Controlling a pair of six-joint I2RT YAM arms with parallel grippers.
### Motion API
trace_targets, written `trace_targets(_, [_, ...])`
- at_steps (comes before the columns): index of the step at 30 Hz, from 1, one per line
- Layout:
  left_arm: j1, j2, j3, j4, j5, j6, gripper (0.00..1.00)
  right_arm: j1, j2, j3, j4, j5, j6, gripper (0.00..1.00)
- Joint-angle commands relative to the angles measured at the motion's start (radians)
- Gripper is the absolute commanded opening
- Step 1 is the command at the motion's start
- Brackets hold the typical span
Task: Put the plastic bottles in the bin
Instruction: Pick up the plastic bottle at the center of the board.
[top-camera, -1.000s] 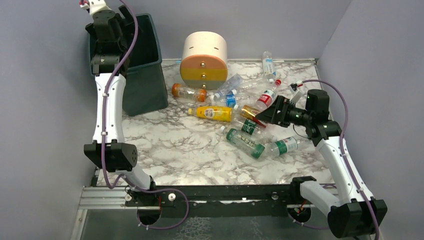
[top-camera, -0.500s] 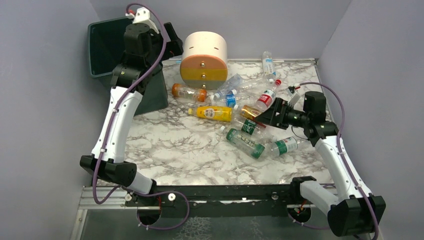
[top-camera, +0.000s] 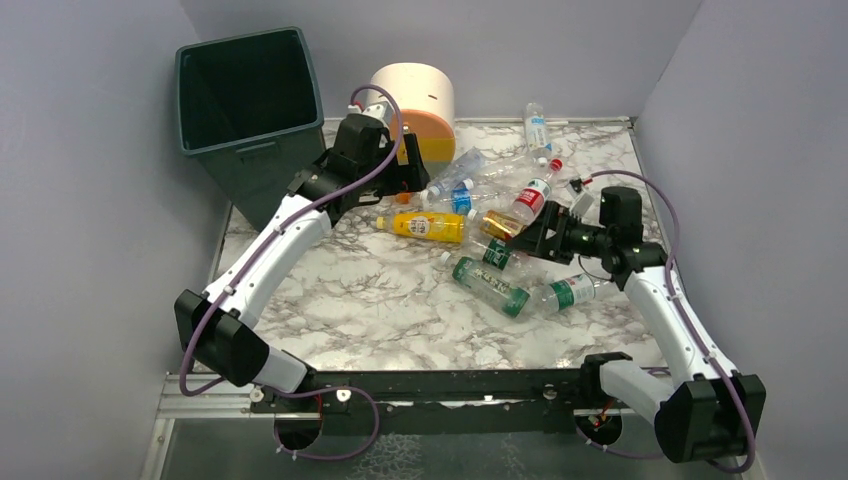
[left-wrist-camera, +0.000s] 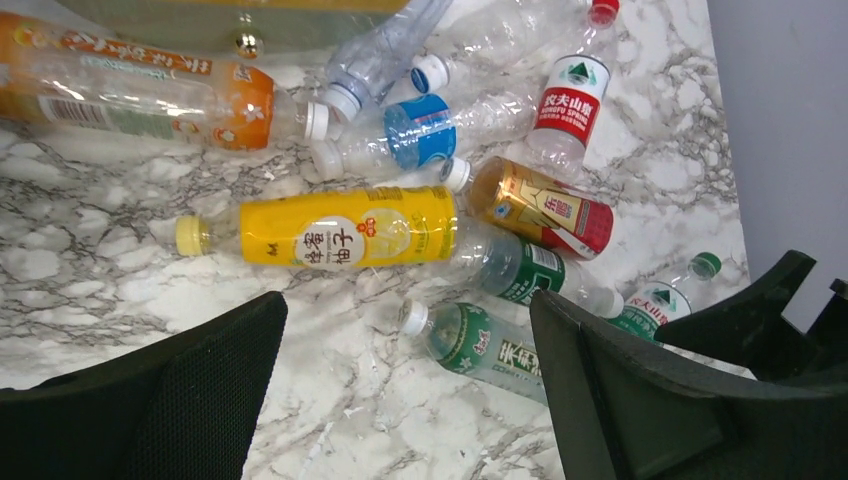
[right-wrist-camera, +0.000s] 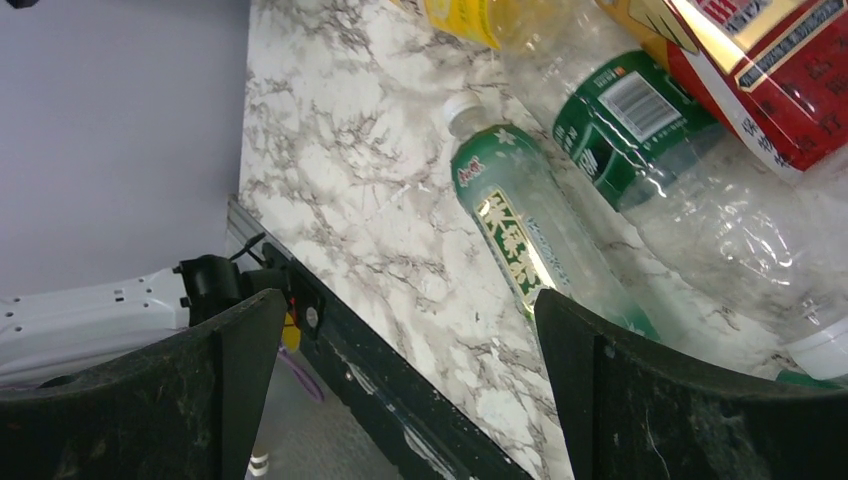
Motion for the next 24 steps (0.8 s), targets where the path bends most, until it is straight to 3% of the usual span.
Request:
trace_targets(1, [-0.032,-0.034,-0.031,0.073,0.019,-0.052,0.98,0.004,0.044,-0.04,0.027,0.031,-0.045,0.97])
trace_targets(9, [-0.064,-0.012,-0.055,0.082,0.006,-0.048,0.98,0.074,0.142,-0.025,-0.004,0.197,-0.125,0.97])
trace_targets(24, [-0.072,-0.021,-0.088,0.076,-0.007,-0.034,0.98,0.392,0.304,0.073,-0.07,0.538,-0.173,0.95])
